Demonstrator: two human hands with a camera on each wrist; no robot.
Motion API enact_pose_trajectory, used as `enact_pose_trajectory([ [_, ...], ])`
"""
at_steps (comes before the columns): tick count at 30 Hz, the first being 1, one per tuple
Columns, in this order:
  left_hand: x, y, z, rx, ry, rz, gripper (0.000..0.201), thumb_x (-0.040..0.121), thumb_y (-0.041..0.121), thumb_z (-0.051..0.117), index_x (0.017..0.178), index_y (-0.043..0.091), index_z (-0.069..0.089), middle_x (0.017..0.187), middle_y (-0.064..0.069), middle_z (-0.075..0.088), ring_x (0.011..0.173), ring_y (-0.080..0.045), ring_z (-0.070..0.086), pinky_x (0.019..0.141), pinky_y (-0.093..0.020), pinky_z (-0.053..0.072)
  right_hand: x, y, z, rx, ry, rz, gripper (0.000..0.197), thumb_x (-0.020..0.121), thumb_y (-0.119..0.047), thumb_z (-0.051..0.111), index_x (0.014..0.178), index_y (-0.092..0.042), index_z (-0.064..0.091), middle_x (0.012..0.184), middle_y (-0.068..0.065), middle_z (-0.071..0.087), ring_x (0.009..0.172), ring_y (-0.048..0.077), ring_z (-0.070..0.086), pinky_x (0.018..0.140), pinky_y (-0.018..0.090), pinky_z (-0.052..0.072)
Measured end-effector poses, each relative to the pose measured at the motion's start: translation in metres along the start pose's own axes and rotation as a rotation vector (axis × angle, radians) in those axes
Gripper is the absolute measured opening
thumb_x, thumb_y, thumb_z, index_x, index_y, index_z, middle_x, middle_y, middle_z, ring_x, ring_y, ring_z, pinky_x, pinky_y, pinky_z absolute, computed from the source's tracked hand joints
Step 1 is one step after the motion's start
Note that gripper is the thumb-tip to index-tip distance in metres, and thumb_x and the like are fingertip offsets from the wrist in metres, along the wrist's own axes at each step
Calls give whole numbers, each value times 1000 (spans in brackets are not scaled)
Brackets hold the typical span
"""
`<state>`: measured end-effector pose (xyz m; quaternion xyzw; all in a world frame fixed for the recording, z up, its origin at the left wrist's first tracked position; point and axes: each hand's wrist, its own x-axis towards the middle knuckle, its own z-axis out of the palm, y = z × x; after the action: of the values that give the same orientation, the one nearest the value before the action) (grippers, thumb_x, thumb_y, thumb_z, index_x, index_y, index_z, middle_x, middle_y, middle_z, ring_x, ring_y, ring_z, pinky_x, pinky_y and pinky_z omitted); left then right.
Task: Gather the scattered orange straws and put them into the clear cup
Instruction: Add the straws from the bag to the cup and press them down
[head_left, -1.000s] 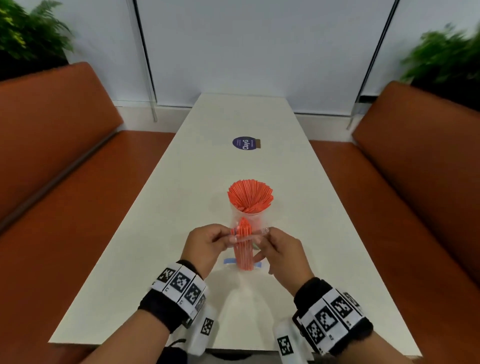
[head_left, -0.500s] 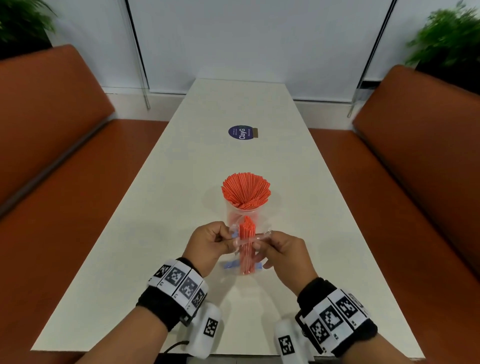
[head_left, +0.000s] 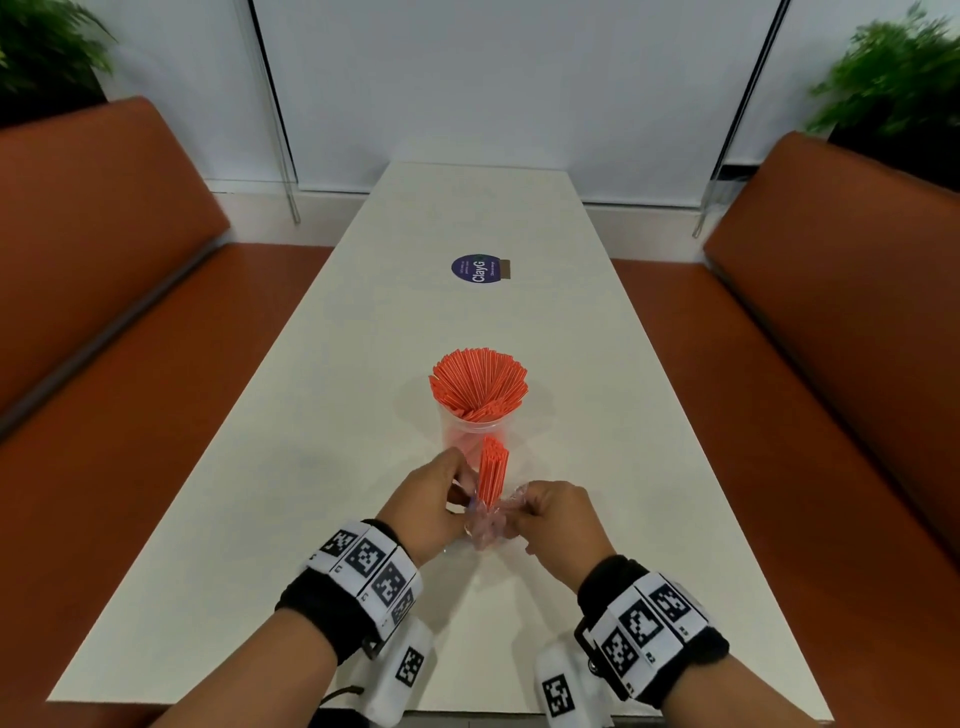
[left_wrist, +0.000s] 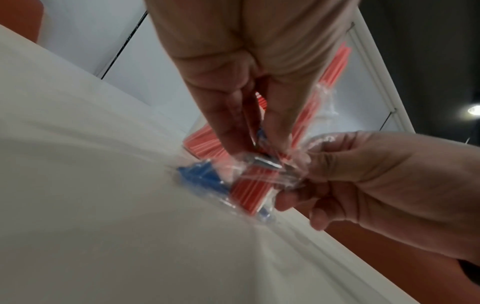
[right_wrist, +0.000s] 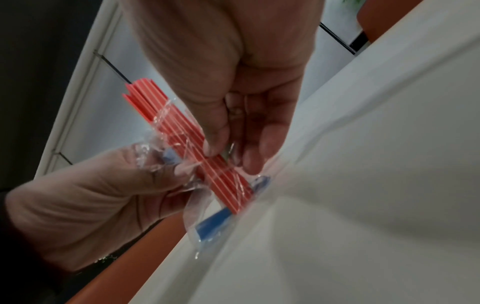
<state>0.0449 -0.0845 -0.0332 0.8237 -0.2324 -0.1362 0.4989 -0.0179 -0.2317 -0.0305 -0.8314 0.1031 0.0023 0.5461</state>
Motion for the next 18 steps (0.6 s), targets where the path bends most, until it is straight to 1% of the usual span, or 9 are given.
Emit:
enact_pose_trajectory([
  [2,-1,4,1,-37,-46,1,44,74,-1,66,93,32,44,87,8,58,78,-10,61,60,-14,47,0,-1,1,1,9,-15,31,79,9,60,60,-16,66,54,-14,59,44,-10,55,45,3,37],
  [4,-2,4,0,3,-101,-18,42,76,5,68,105,28,49,95,6,61,87,-12,61,64,-16,50,-1,-2,3,-21,26,-32,25,78,6,63,62,-13,68,57,-11,59,45,-11,54,48,3,38],
  [7,-5,2,4,8,-116,-59,31,76,6,68,104,13,57,92,-2,64,87,-13,60,73,-22,51,1,-2,7,-66,40,-14,27,78,2,64,57,-14,63,56,-6,56,41,-6,52,45,7,37],
  [9,-9,6,6,-62,-138,-62,17,82,-1,55,93,12,54,74,1,57,68,-14,56,68,-27,48,1,-2,9,-34,26,41,31,79,3,62,56,-16,55,55,2,55,35,0,49,42,12,40],
  [10,-11,8,8,-88,-148,-52,18,84,-4,49,86,14,51,67,2,51,61,-15,51,64,-28,44,0,-3,9,2,13,68,30,80,3,60,58,-15,52,56,5,56,35,2,50,42,17,43],
  [12,-11,9,10,-60,-132,-41,25,86,-5,45,78,19,46,64,2,48,58,-15,46,60,-25,41,-3,-6,8,37,3,74,23,79,2,59,66,-15,50,62,6,57,44,9,55,48,25,46],
  [13,-10,9,10,-51,-120,-42,25,86,-4,45,78,19,47,65,1,49,58,-14,46,59,-23,42,-4,-8,6,21,25,51,19,76,-1,63,74,-16,51,69,4,58,52,10,55,52,24,45],
  [16,-9,8,10,-104,-112,-56,14,87,-5,44,86,8,49,65,-2,48,56,-13,45,54,-18,42,-4,-16,-1,37,103,-74,40,71,-15,76,102,-21,50,93,-7,54,76,5,50,68,18,39],
  [18,-9,7,11,-55,-86,-52,13,86,-4,44,87,7,51,67,-1,50,58,-10,48,52,-10,41,-1,-23,-2,18,13,-140,47,74,-25,76,111,-27,49,109,-9,54,99,3,50,86,19,40],
])
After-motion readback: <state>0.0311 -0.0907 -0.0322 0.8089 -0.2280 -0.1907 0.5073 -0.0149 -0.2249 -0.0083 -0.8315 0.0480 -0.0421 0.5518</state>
